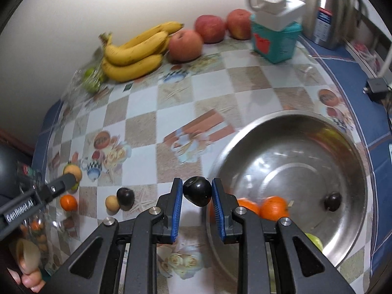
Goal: Organize fruits
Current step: 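Carry the plum and tan fruit in both grippers toward the steel bowl, then lower both held fruits into the steel bowl and open both grippers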
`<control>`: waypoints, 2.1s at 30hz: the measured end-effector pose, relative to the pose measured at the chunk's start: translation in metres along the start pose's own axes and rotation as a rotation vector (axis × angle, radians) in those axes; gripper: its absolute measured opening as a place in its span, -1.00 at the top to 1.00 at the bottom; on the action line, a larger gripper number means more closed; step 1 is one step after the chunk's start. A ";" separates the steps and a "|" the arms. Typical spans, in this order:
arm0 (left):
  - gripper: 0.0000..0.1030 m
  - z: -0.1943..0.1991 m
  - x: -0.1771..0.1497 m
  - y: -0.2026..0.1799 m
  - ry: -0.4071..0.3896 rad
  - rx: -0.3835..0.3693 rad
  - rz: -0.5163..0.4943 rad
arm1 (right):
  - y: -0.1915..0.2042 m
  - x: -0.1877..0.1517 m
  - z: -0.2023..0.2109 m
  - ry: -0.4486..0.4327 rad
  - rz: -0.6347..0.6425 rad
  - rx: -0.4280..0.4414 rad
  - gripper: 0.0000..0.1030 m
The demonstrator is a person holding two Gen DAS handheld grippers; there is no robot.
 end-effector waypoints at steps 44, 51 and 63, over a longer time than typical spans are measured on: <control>0.58 -0.109 -0.052 -0.155 0.108 -0.140 -0.343 | -0.139 -0.010 -0.036 0.085 -0.232 -0.137 0.50; 0.57 -0.099 -0.046 -0.155 0.092 -0.142 -0.350 | -0.138 -0.008 -0.035 0.080 -0.226 -0.139 0.44; -0.47 -0.082 -0.026 -0.125 0.033 -0.037 -0.255 | -0.136 -0.002 -0.025 0.054 -0.226 -0.147 -0.18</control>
Point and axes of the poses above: each gripper's, at about its wrist camera, not at the fingertips, and z roughly against the way its jaws point, y to its left, x to its top, the point moved 4 cm from there along -z, roughly the way its jaws point, and after that the axes turned 12 degrees about -x, right-handed, at the moved point
